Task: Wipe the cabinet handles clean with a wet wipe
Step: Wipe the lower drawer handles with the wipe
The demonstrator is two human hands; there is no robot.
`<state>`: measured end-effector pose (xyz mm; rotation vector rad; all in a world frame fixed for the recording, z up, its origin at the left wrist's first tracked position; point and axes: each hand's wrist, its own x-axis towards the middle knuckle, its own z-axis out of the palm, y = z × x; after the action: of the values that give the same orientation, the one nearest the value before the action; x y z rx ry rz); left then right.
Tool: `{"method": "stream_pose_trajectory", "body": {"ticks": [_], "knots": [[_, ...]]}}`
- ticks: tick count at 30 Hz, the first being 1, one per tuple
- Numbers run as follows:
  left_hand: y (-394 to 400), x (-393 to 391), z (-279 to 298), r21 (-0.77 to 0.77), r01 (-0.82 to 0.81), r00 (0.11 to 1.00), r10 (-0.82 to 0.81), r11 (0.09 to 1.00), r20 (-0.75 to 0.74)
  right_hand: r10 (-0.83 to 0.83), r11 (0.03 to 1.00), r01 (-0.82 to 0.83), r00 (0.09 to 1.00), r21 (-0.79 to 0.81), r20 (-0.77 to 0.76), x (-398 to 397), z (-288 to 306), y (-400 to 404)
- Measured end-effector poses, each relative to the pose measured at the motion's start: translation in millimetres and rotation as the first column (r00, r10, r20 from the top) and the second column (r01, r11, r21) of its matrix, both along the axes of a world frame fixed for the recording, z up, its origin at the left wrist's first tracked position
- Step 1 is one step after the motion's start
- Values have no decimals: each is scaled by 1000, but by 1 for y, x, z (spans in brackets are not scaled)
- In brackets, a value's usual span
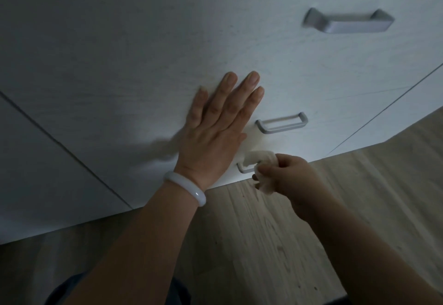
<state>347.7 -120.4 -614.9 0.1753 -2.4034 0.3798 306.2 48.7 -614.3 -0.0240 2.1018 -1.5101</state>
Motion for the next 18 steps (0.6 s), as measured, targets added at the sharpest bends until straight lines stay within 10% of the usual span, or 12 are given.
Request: {"method": "stream_pose_trajectory", "body": {"ticks": [18], "knots": [[20,22,22,132,-30,987,8,991,162,-17,990,26,998,-142,63,16,57,-3]]}}
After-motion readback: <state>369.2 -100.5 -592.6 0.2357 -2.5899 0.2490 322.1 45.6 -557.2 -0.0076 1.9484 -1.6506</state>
